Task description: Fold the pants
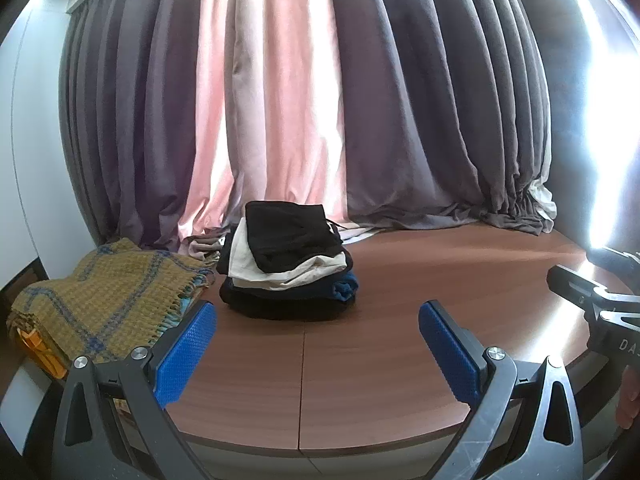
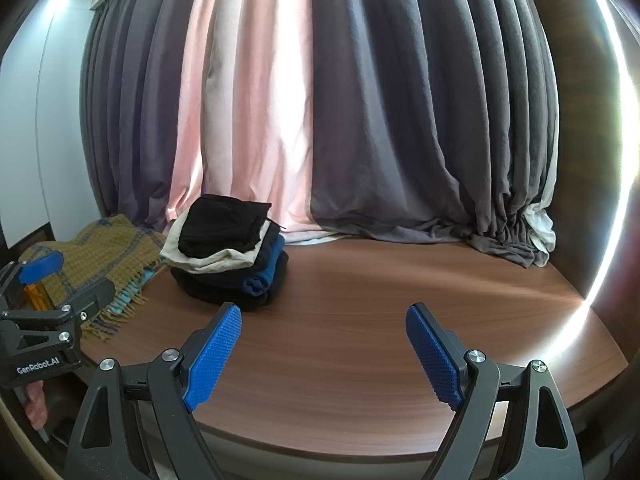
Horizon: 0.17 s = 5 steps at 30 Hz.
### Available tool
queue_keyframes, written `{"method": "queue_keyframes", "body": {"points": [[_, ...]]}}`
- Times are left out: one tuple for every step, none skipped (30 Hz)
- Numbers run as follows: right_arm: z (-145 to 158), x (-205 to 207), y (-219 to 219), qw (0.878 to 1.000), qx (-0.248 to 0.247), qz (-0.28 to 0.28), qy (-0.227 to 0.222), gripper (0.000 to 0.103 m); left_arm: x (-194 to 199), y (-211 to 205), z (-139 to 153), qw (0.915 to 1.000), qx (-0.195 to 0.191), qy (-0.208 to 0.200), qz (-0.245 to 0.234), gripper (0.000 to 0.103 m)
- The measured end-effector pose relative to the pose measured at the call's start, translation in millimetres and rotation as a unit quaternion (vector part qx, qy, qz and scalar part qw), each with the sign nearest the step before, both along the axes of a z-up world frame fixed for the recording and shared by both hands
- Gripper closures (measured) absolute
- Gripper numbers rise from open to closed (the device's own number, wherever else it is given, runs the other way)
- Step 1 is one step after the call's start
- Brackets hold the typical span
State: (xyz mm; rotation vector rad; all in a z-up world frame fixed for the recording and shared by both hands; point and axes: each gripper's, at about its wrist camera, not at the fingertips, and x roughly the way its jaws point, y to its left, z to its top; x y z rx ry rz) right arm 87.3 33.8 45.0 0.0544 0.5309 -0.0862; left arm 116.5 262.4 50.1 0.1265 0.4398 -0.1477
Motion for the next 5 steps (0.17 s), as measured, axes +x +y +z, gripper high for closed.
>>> {"method": "queue_keyframes", "body": {"points": [[0.0, 0.1, 0.2, 1.000, 0.000, 0.000, 0.000, 0.018, 1.0, 1.1, -0.1, 1.0000, -0.002, 0.001, 0.001, 0.000], [-0.1, 0.2, 0.1, 1.000, 0.000, -0.001, 0.000, 0.018, 2.0, 2.4, -0.1, 1.0000, -0.003, 0.002, 0.003, 0.000], [-0.5, 0.3, -0.4, 1.000, 0.000, 0.000, 0.001, 0.018, 2.7, 3.5, -0.1, 1.0000, -0.005, 0.004, 0.004, 0.000], [-0.7, 0.3, 0.2, 1.000, 0.000, 0.000, 0.001, 0.018, 3.9, 4.8, -0.3, 0.9999, -0.007, 0.006, 0.005, 0.000], [-1.0, 0.6, 0.2, 1.000, -0.001, -0.001, 0.002, 0.018, 4.3, 6.0, 0.0, 0.9999, -0.008, 0.007, 0.005, 0.000]]}}
